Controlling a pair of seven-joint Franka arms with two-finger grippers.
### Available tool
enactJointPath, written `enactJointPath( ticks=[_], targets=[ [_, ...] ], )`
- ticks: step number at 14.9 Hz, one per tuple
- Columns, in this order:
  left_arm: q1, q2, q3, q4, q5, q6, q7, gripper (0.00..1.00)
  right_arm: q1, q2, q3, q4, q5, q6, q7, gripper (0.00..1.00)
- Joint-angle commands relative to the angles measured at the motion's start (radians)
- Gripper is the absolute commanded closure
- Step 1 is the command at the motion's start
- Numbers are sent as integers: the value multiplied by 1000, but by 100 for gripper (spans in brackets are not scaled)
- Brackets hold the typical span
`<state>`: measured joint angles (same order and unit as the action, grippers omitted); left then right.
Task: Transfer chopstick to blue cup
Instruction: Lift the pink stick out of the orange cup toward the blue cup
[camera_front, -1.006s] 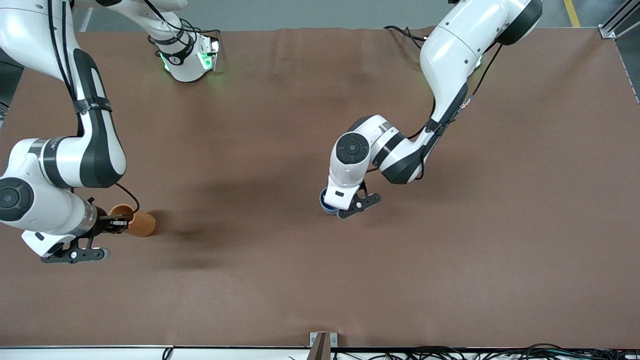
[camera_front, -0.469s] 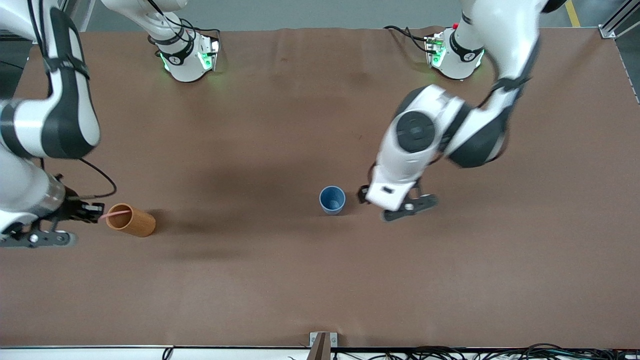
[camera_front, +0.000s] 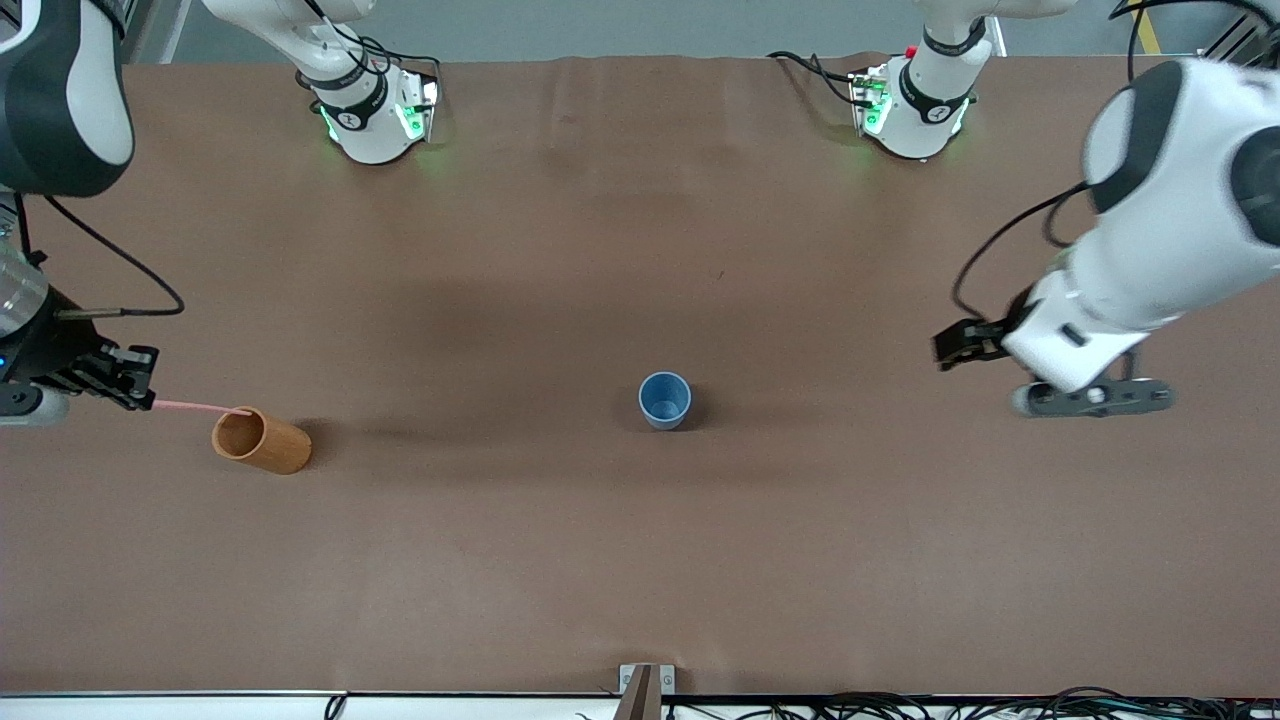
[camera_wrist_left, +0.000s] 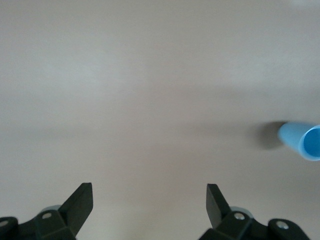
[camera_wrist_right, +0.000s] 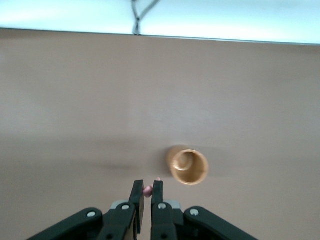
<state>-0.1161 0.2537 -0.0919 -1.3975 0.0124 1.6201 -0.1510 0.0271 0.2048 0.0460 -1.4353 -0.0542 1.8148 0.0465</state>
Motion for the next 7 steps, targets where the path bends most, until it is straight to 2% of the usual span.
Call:
enactJointPath(
  ticks=[1,4,6,7],
  targets=[
    [-13,-132,63,-106,-12,-20,146,0,-7,-27,131,-16,1,15,177,100],
    [-5,-238,60,-156,-2,-58,159,0,0,-19,286,-13,-18,69,309,100],
    [-4,-263,55,-150,-2,-101,162,0,5,-10,375,-11,-24,115,401,100],
    [-4,-271,55,-150,-3,-103,163,0,4,11,432,-11,-57,142,456,100]
  ],
)
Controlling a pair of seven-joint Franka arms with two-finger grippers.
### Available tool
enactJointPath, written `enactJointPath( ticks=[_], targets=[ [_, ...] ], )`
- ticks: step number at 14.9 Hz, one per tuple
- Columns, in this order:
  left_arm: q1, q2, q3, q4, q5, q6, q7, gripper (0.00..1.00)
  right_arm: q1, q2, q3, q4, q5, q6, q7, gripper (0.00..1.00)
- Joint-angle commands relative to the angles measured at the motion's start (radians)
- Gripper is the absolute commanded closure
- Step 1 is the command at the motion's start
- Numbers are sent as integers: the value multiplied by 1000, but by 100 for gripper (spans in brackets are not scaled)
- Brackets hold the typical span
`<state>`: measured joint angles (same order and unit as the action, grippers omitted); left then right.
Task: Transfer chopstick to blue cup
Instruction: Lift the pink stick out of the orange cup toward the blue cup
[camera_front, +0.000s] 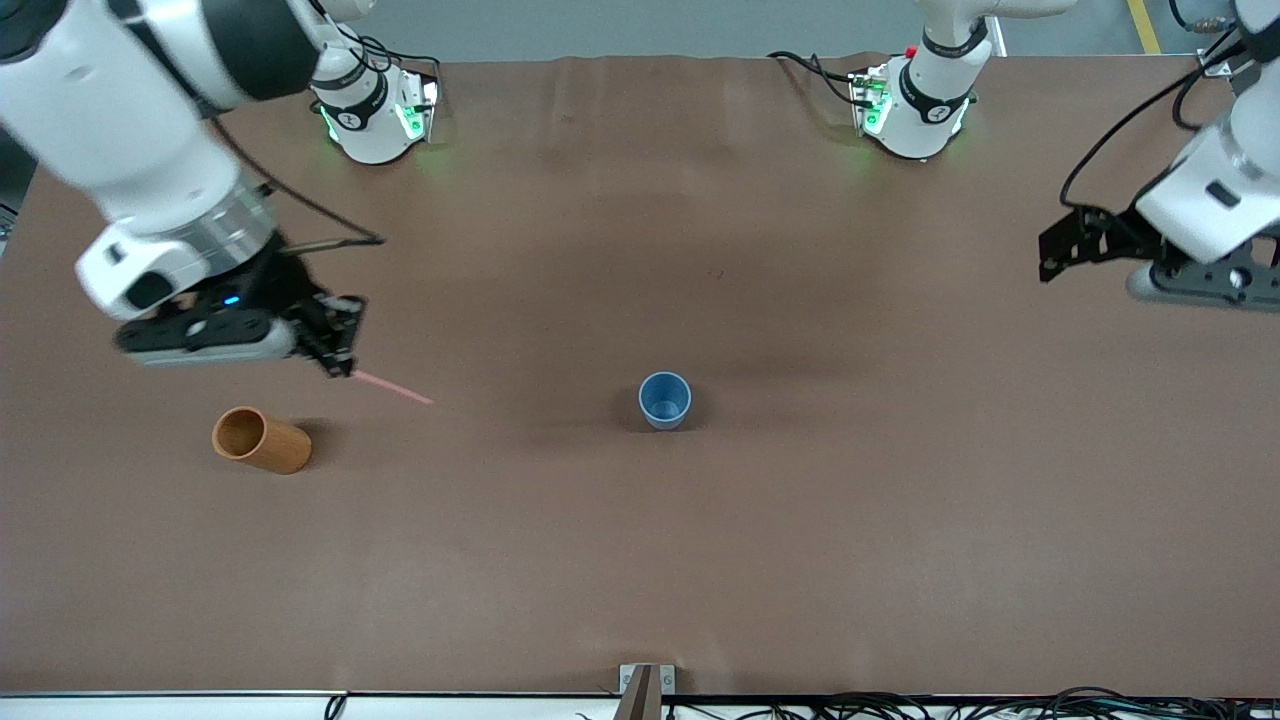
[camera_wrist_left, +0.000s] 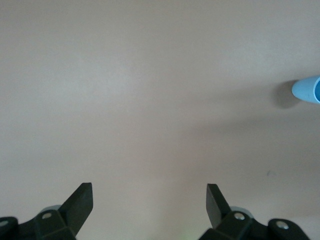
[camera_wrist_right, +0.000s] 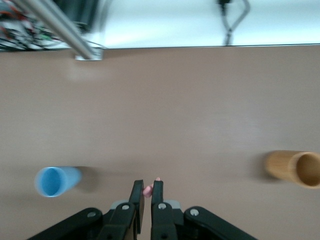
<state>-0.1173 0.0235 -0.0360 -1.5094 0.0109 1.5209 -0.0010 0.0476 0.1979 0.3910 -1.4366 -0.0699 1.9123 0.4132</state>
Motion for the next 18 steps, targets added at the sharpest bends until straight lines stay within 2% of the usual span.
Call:
enactJointPath(
  ticks=[1,4,6,9,11,18],
  targets=[
    [-1,-40,1,-40,-5,-2,13,0,-11,40,141,5,-92,51,163,100],
    [-1,-33,1,-40,-8,5,13,0,3,154,309,73,-288,54,384,100],
    [2,-33,1,-40,-9,5,12,0,23,242,379,135,-391,57,456,100],
    [5,-33,1,-38,-9,4,1,0,87,353,393,217,-487,103,495,100],
    [4,-33,1,-38,-9,4,-4,0,98,370,393,209,-511,140,495,100],
    [5,-31,4,-35,-12,2,1,0,143,396,394,159,-599,142,501,100]
  ],
)
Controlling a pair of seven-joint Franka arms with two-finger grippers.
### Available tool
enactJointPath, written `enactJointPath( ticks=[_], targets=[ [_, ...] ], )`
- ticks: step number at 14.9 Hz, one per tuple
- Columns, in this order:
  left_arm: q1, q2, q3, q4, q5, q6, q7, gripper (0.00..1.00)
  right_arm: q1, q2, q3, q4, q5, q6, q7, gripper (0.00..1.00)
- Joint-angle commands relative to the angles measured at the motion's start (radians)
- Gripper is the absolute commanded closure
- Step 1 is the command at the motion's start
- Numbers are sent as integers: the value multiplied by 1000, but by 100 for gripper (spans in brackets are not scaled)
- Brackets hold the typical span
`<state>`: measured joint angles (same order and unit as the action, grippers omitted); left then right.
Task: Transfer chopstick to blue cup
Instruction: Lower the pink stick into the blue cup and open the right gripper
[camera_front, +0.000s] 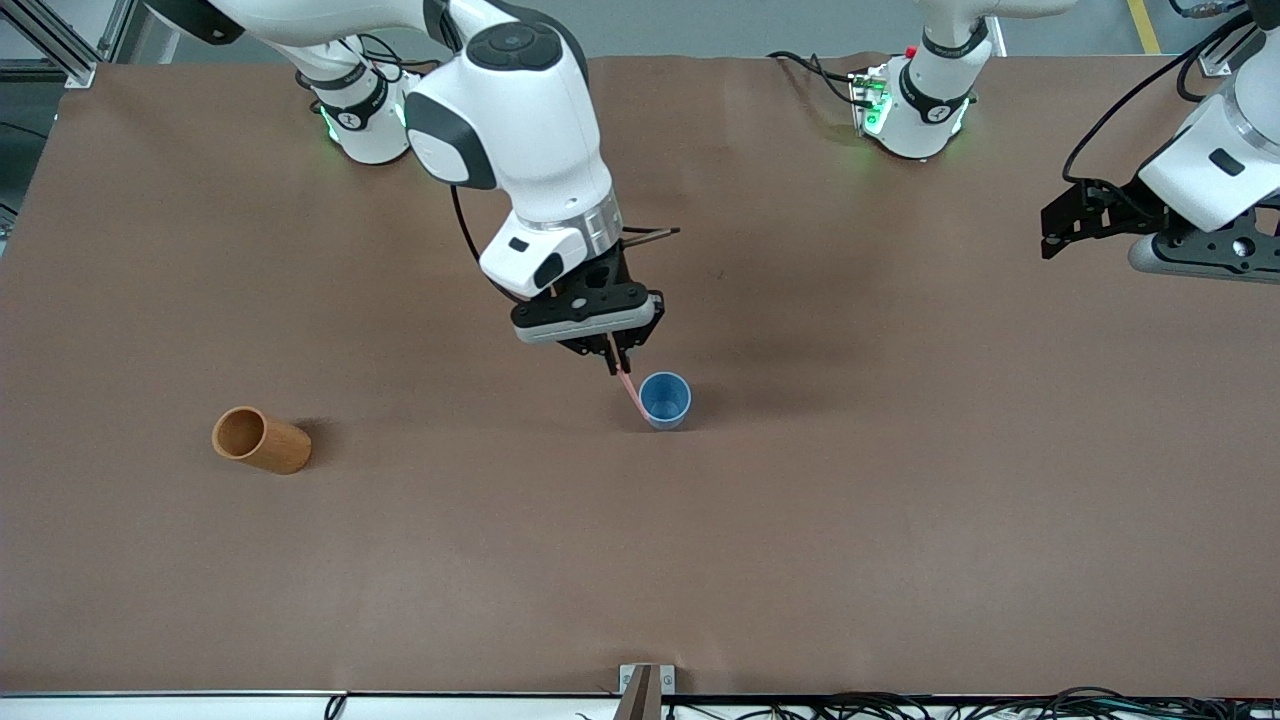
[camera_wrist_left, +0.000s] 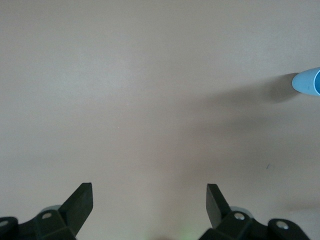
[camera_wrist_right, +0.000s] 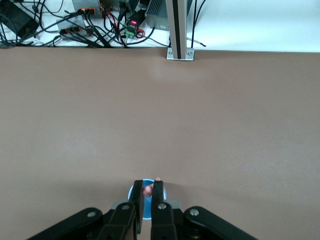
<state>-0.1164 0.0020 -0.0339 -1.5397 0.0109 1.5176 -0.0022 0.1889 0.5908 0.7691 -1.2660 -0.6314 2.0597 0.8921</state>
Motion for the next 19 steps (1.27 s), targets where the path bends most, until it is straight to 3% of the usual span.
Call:
enactJointPath(
  ticks=[1,11,15,19],
  targets=[
    [3,-10,2,-5,-12,6,1,0,4,4,15,-24,-42,-4,24,100],
    [3,-7,5,6,-12,4,1,0,30,66,15,-68,-114,68,28,100],
    [1,-5,5,6,-12,4,-1,0,20,69,6,-173,-117,215,28,98],
    [0,-5,3,6,-12,4,-1,0,14,69,-5,-208,-119,232,27,96]
  ],
)
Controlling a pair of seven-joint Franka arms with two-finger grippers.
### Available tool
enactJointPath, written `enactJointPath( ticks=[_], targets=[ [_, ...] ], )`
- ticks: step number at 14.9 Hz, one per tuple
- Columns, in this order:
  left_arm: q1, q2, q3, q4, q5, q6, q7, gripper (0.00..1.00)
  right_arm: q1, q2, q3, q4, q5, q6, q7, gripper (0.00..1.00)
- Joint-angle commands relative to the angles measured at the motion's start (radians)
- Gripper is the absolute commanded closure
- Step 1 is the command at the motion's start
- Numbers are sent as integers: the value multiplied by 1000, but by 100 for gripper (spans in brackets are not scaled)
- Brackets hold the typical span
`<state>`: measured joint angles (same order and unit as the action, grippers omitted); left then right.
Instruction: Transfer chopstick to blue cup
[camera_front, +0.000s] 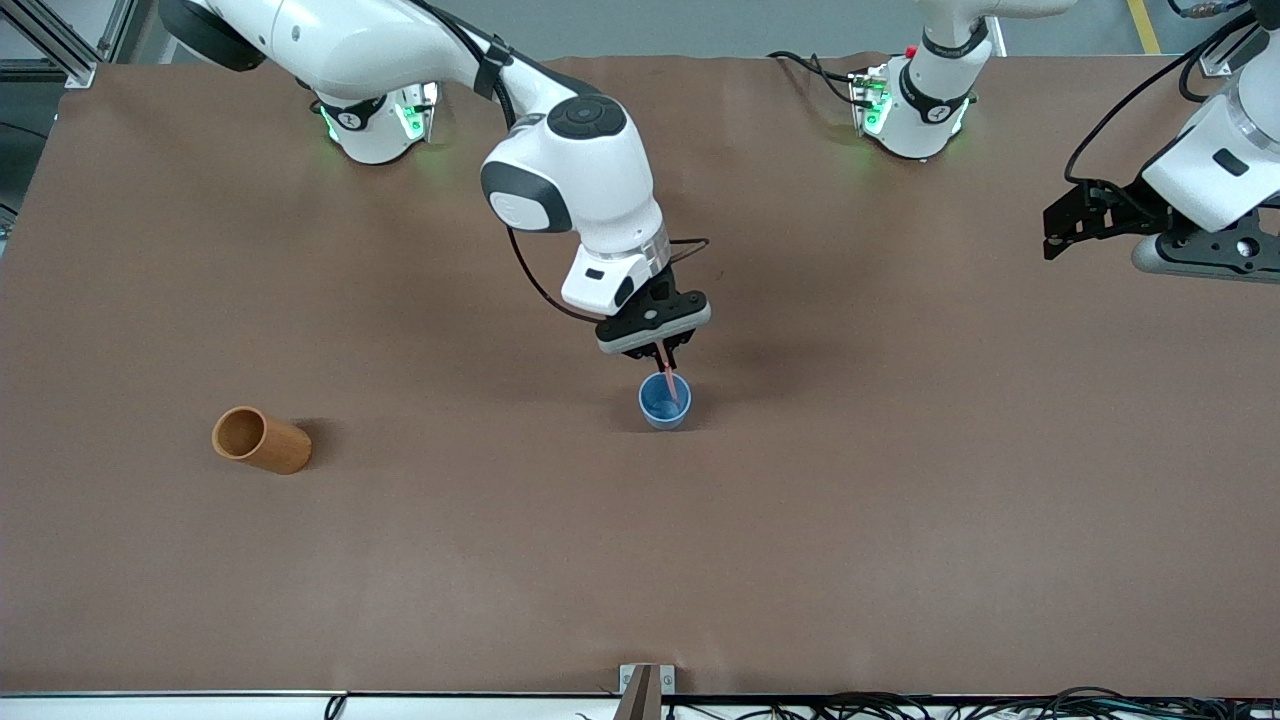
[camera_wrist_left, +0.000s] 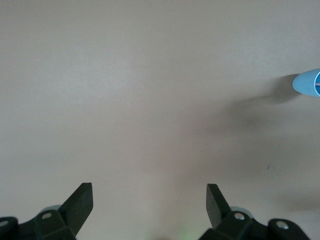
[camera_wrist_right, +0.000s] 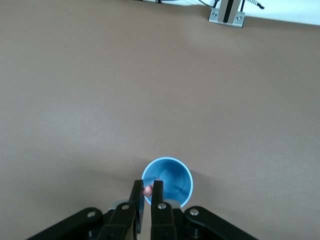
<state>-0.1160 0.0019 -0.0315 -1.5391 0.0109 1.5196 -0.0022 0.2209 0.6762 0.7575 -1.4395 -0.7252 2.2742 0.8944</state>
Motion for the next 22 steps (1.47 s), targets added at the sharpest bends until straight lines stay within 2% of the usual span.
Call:
enactJointPath(
  ticks=[1,3,5,6,9,13,18,20,22],
  targets=[
    [-1,-7,1,5,-12,2,-1,0,-20,-17,5,-45,-26,24,23,95],
    [1,-7,2,5,-12,2,1,0,-23,-17,-1,-55,-33,39,24,91],
    [1,-7,2,5,-11,2,1,0,-23,-17,-1,-55,-33,39,23,79],
    [1,-7,1,7,-9,2,1,0,-23,-17,-3,-53,-33,39,23,71],
    [1,-7,1,20,-9,2,7,0,-25,-18,-3,-49,-33,41,20,25],
    [1,-7,-1,22,-9,2,4,0,-38,-27,-4,-38,-31,37,11,2],
    [-1,9,-2,28,-11,2,5,0,-83,-96,0,-30,3,-11,11,0],
    [2,6,-2,27,-11,1,16,0,-100,-163,-4,-18,94,-94,9,0],
    [3,4,-1,28,-12,-1,16,0,-103,-255,-64,-10,196,-177,6,0]
  ],
)
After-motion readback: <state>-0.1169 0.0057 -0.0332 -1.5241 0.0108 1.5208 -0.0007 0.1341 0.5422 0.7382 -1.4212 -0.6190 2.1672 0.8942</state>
